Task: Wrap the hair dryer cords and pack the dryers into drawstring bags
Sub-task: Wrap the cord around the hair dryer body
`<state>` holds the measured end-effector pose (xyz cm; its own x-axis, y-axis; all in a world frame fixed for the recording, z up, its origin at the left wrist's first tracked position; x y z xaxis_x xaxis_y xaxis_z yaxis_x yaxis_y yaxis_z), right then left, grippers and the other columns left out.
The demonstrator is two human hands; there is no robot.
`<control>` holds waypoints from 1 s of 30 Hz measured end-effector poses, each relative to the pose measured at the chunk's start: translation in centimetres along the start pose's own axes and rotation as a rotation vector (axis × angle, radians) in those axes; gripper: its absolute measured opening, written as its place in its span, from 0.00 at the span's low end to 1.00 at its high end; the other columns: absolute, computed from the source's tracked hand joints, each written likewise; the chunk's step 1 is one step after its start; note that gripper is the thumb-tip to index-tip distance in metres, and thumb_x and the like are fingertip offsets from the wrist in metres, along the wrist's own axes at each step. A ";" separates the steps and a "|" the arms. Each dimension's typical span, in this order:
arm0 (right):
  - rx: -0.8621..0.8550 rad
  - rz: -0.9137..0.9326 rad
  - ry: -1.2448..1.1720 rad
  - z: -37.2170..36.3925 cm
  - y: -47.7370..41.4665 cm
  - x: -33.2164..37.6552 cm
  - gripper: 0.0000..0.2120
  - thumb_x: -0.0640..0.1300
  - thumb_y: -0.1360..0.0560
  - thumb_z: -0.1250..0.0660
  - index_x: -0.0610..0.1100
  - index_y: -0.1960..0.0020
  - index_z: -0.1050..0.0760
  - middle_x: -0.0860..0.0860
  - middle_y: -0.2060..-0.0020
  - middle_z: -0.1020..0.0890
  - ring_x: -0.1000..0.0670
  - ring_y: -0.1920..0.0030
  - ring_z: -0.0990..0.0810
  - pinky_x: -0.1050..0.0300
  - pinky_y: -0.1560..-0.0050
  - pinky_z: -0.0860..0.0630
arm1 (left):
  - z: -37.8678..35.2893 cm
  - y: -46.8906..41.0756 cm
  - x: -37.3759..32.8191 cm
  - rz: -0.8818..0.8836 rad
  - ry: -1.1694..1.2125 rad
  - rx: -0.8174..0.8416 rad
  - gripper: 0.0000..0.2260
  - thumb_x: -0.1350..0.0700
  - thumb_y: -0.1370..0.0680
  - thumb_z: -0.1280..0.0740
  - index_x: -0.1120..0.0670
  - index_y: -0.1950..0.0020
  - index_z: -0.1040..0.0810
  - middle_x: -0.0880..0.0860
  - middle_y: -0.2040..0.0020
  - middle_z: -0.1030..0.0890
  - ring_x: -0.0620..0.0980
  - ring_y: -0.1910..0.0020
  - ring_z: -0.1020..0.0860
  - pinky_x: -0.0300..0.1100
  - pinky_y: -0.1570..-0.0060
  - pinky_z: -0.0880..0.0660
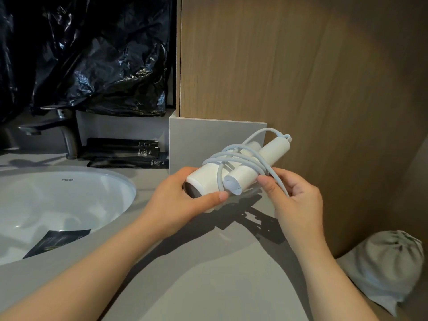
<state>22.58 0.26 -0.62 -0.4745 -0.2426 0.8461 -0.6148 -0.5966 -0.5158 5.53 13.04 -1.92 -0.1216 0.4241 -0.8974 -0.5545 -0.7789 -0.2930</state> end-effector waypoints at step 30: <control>-0.056 -0.040 -0.141 0.5 -0.4 -0.7 0.34 0.56 0.32 0.31 0.53 0.28 0.33 0.57 0.51 0.15 0.56 0.57 0.19 0.58 0.52 0.18 | -0.4 0.5 -0.6 -0.152 -0.192 -0.080 0.24 0.30 0.41 0.31 0.43 0.53 0.20 0.42 0.58 0.18 0.42 0.58 0.21 0.49 0.57 0.21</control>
<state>23.45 0.27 -0.95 -0.3584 -0.3267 0.8746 -0.6674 -0.5654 -0.4847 5.66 12.20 -1.68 -0.2000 0.6134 -0.7640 -0.5124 -0.7301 -0.4521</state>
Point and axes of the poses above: each hand's wrist, its own y-axis away from the middle knuckle, its own z-axis out of the back of the hand, x = y × z, the point moved 4 cm from there along -y, towards the middle knuckle
